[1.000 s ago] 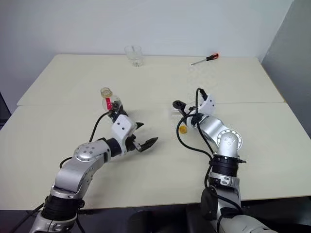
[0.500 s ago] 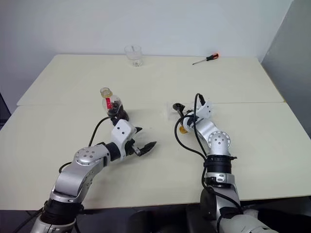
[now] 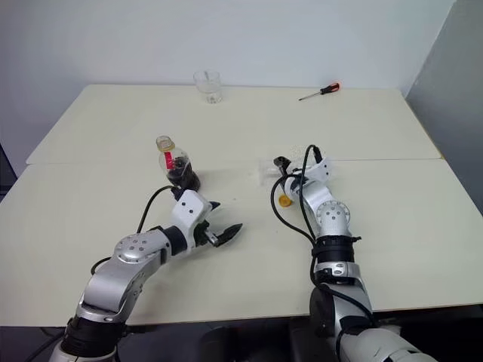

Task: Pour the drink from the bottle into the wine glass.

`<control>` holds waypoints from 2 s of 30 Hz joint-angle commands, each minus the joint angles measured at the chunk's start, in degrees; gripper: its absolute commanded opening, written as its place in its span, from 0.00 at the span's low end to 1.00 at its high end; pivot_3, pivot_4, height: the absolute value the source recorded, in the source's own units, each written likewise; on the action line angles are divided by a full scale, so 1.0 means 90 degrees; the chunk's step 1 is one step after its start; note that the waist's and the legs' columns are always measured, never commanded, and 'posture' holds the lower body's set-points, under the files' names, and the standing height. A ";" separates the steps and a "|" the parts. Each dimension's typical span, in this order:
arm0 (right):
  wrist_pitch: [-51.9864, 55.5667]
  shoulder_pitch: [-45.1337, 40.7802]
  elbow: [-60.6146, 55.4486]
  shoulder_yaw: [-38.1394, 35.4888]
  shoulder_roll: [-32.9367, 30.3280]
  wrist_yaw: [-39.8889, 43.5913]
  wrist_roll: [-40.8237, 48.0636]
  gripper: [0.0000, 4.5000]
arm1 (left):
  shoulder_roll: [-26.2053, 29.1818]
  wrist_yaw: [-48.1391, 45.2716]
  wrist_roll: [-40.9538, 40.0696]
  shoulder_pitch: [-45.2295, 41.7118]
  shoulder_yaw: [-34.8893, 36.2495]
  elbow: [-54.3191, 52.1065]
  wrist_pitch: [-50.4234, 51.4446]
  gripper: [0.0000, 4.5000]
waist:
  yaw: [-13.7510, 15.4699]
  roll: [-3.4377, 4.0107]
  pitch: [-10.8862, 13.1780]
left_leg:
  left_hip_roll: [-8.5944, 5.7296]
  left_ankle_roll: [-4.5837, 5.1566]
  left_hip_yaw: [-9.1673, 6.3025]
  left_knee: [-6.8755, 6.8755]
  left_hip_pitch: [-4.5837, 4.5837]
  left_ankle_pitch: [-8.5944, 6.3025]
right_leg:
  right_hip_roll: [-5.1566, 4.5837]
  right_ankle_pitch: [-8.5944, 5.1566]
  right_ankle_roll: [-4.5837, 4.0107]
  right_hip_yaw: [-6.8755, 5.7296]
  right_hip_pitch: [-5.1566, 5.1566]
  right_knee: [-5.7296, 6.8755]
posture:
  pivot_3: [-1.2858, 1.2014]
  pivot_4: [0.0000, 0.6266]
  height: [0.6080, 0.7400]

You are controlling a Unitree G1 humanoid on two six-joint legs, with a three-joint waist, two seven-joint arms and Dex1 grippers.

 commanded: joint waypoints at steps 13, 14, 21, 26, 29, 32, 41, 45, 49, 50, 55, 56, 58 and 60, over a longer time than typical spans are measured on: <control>-0.0661 -0.0954 0.0760 0.0005 0.1050 0.0241 -0.0063 1.00 | -0.0056 0.0161 -0.0015 0.0005 -0.0004 -0.0388 0.0054 1.00 | 0.0001 0.0000 0.0000 | 0.0000 0.0000 0.0001 0.0000 0.0000 0.0000 | 0.0000 0.0010 -0.0018 -0.0002 0.0000 -0.0001 | 0.52 0.24 1.00; -0.0706 -0.0970 0.0823 0.0005 0.1049 0.0244 -0.0090 1.00 | -0.0060 0.0167 -0.0014 0.0005 -0.0004 -0.0389 0.0054 1.00 | 0.0000 0.0000 0.0000 | 0.0000 0.0000 0.0000 0.0000 0.0000 0.0000 | 0.0000 0.0010 -0.0018 -0.0001 0.0000 0.0000 | 0.52 0.24 1.00; -0.1174 -0.1326 0.1660 -0.0065 0.0955 0.0409 -0.0463 0.70 | -0.0059 0.0213 -0.0021 0.0050 0.0008 -0.0433 0.0046 1.00 | -0.0008 0.0000 0.0000 | -0.0002 0.0000 0.0001 0.0002 0.0006 0.0000 | 0.0002 0.0011 -0.0018 0.0001 0.0005 0.0000 | 0.52 0.24 1.00; -0.1330 -0.1502 0.2058 -0.0169 0.0932 0.0536 -0.0653 0.29 | -0.0046 0.0234 -0.0021 0.0050 0.0036 -0.0430 0.0030 1.00 | -0.0001 0.0001 0.0001 | -0.0001 0.0000 0.0001 0.0001 0.0004 0.0000 | 0.0003 0.0011 -0.0019 -0.0003 0.0006 -0.0001 | 0.52 0.24 1.00; -0.1321 -0.1445 0.2025 -0.0181 0.0926 0.0515 -0.0739 0.08 | -0.0043 0.0236 -0.0022 0.0075 0.0042 -0.0435 0.0015 1.00 | 0.0001 0.0002 0.0000 | 0.0000 0.0000 0.0001 -0.0001 0.0004 0.0000 | -0.0001 0.0011 -0.0019 -0.0002 0.0007 -0.0002 | 0.52 0.24 1.00; -0.1305 -0.1433 0.1913 -0.0100 0.0835 0.0615 -0.0904 0.03 | -0.0067 0.0244 -0.0018 0.0065 0.0026 -0.0411 -0.0004 1.00 | 0.0005 0.0001 -0.0001 | 0.0001 0.0000 -0.0002 0.0000 0.0004 0.0000 | -0.0005 0.0011 -0.0019 -0.0008 0.0013 -0.0003 | 0.52 0.24 1.00; -0.0755 -0.0746 0.0289 0.1400 0.0183 0.1991 -0.2384 0.03 | -0.0107 0.0223 -0.0024 -0.0015 0.0085 -0.0215 -0.0178 1.00 | 0.0004 0.0003 0.0003 | 0.0000 0.0000 -0.0002 -0.0002 0.0003 0.0000 | -0.0010 0.0011 -0.0018 -0.0009 0.0010 -0.0003 | 0.52 0.24 1.00; -0.0928 -0.0183 -0.0214 0.2576 -0.0132 0.2992 -0.3643 0.03 | -0.0153 0.0226 -0.0006 -0.0068 0.0036 -0.0137 -0.0222 1.00 | -0.0003 0.0002 0.0002 | 0.0001 0.0000 -0.0003 -0.0005 0.0003 0.0000 | -0.0011 0.0010 -0.0018 -0.0008 0.0008 -0.0002 | 0.52 0.24 1.00; -0.1388 0.0337 -0.0228 0.3263 -0.0287 0.3537 -0.4719 0.03 | -0.0184 0.0216 0.0021 -0.0136 0.0016 -0.0065 -0.0275 1.00 | 0.0004 0.0002 0.0002 | -0.0002 -0.0001 0.0000 -0.0001 0.0003 0.0000 | -0.0013 0.0010 -0.0018 -0.0007 0.0005 0.0003 | 0.52 0.24 1.00; -0.1434 0.0400 -0.0217 0.3261 -0.0288 0.3585 -0.4847 0.03 | -0.0176 0.0219 0.0026 -0.0140 0.0044 -0.0042 -0.0295 1.00 | 0.0005 0.0001 0.0002 | -0.0003 -0.0001 0.0000 0.0000 0.0003 0.0000 | -0.0016 0.0010 -0.0018 -0.0007 0.0005 0.0003 | 0.52 0.24 1.00; -0.1673 0.0633 -0.0184 0.3253 -0.0312 0.3864 -0.5381 0.03 | -0.0105 0.0194 -0.0121 -0.0063 0.0287 -0.0108 -0.0143 1.00 | 0.0006 0.0000 0.0001 | -0.0005 -0.0001 -0.0001 0.0007 0.0004 0.0001 | -0.0017 0.0012 -0.0015 -0.0005 0.0006 0.0003 | 0.52 0.24 1.00; -0.1703 0.0663 -0.0173 0.3230 -0.0297 0.3902 -0.5455 0.03 | -0.0102 0.0197 -0.0184 -0.0049 0.0356 -0.0136 -0.0068 1.00 | 0.0006 0.0000 0.0001 | -0.0004 -0.0001 -0.0001 0.0007 0.0005 0.0001 | -0.0017 0.0012 -0.0015 -0.0005 0.0006 0.0003 | 0.52 0.24 1.00; -0.1738 0.0734 -0.0117 0.3236 -0.0292 0.4011 -0.5604 0.03 | -0.0042 0.0051 -0.0521 0.0024 0.0579 -0.0283 0.0268 1.00 | 0.0005 0.0000 0.0001 | -0.0003 -0.0001 -0.0001 0.0007 0.0005 0.0001 | -0.0015 0.0012 -0.0016 -0.0005 0.0006 0.0005 | 0.52 0.24 1.00; -0.1773 0.0827 -0.0076 0.3278 -0.0296 0.4139 -0.5763 0.03 | 0.0091 -0.0239 -0.1071 0.0145 0.0905 -0.0485 0.0724 1.00 | 0.0000 0.0000 0.0001 | -0.0002 -0.0001 -0.0002 0.0006 0.0005 0.0001 | -0.0013 0.0011 -0.0016 -0.0005 0.0006 0.0005 | 0.52 0.24 1.00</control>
